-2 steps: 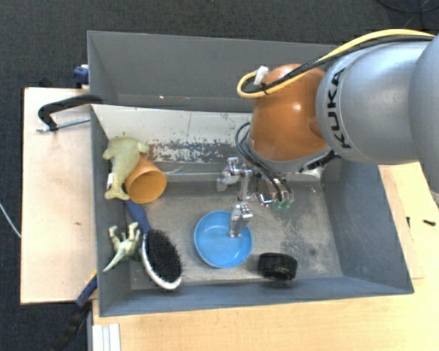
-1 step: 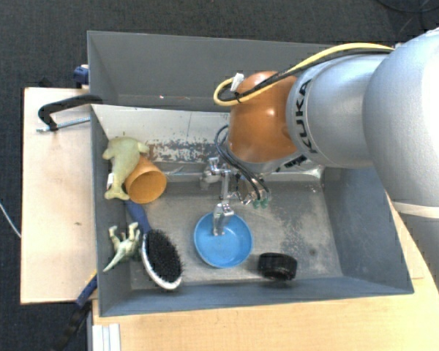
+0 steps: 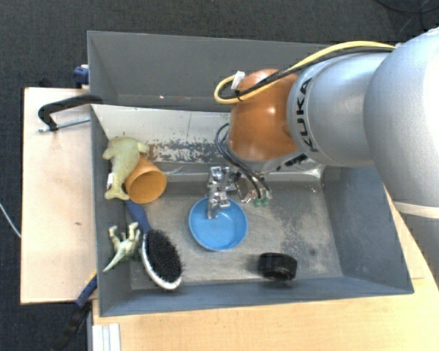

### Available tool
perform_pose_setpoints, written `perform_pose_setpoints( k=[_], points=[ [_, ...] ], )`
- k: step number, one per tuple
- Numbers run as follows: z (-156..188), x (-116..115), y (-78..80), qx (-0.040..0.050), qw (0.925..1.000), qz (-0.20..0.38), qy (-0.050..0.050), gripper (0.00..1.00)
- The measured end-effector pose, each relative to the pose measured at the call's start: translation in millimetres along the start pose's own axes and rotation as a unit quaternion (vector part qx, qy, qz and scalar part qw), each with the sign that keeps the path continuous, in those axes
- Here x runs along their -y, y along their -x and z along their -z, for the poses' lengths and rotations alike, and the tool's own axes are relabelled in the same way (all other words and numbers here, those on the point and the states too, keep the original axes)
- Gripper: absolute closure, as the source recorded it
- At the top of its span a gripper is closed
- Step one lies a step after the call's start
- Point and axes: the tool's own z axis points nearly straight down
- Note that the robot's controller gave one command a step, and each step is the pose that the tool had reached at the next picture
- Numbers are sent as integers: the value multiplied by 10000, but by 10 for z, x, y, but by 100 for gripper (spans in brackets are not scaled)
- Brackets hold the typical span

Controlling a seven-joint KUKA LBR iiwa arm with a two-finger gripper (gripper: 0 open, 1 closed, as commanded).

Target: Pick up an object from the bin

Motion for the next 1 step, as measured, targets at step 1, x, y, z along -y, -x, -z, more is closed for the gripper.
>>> perform_pose_setpoints(
  k=[1],
  points=[
    [1338,-86,-97,31,10000,50,-3,100]
  ],
)
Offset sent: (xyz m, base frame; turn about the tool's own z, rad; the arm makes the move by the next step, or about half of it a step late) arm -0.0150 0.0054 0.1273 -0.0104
